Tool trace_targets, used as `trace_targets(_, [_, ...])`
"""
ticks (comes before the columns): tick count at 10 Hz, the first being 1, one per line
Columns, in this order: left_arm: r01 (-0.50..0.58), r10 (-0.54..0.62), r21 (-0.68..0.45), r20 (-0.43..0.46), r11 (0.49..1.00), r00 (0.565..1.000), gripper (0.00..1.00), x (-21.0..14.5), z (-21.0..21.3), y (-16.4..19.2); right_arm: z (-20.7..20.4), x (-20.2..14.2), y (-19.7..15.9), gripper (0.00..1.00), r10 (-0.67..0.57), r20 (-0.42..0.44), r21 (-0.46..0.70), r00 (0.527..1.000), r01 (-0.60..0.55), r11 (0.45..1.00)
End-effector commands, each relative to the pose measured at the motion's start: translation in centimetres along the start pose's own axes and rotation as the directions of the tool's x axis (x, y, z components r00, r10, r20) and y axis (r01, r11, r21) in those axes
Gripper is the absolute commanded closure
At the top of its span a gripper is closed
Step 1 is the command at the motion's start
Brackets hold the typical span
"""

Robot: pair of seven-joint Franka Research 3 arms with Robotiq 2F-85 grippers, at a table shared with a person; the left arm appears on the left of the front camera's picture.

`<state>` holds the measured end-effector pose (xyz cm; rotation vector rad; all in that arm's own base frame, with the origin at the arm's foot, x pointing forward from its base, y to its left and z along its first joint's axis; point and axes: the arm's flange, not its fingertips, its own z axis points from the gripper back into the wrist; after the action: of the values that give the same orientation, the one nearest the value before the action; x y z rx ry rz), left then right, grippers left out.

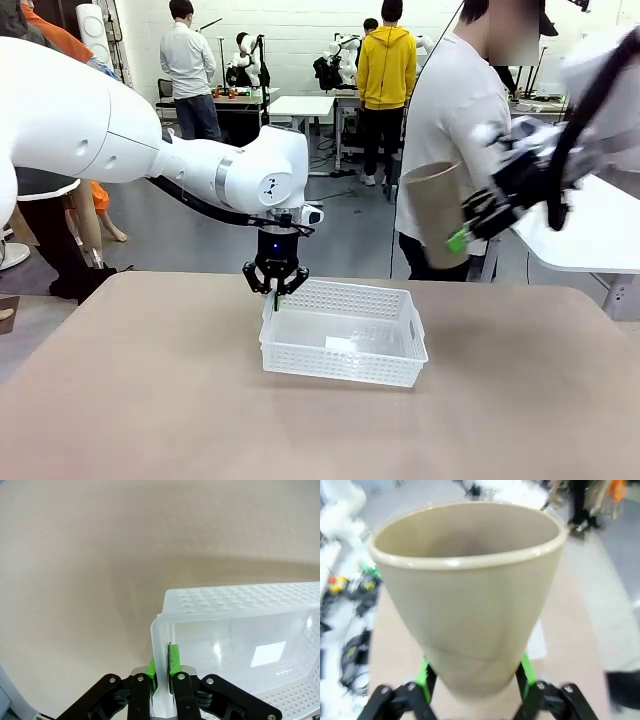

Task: Clean and organize the cups into the basket.
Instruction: Pick up the Organizing basket and move it to the center of the table, then pick up the Reusable plastic cup from the right side of the table and place it inside the Organizing basket.

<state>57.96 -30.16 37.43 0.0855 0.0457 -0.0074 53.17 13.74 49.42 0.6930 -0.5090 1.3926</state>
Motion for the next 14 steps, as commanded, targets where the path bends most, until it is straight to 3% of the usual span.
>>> trace_targets(1, [-0.001,0.001,-0.001,0.001,1.0,1.0,0.97,0.0,0.0,0.1,-3.7,2.0,-3.4,0.22,0.025,-0.16,0.116,0.987,-0.007,0.993])
trace_targets(3, [-0.001,0.001,-0.001,0.001,1.0,1.0,0.97,0.0,0.0,0.1,-9.2,4.0,-3.7,0.22,0.074,-0.254,0.208,0.964,-0.02,0.978])
trace_targets(6, [-0.001,0.001,-0.001,0.001,1.0,1.0,0.97,0.0,0.0,0.1,-13.3,3.7,-2.4,0.22,0.11,-0.379,0.266,0.919,-0.005,0.964])
trace_targets(8, [-0.001,0.001,-0.001,0.001,1.0,1.0,0.97,0.0,0.0,0.1,-15.3,3.2,-1.6,0.22,0.123,-0.464,0.235,0.877,-0.012,0.972])
trace_targets(14, [-0.001,0.001,-0.001,0.001,1.0,1.0,0.97,0.0,0.0,0.1,-20.7,1.3,-3.6,0.22,0.116,-0.563,0.196,0.818,-0.004,0.981])
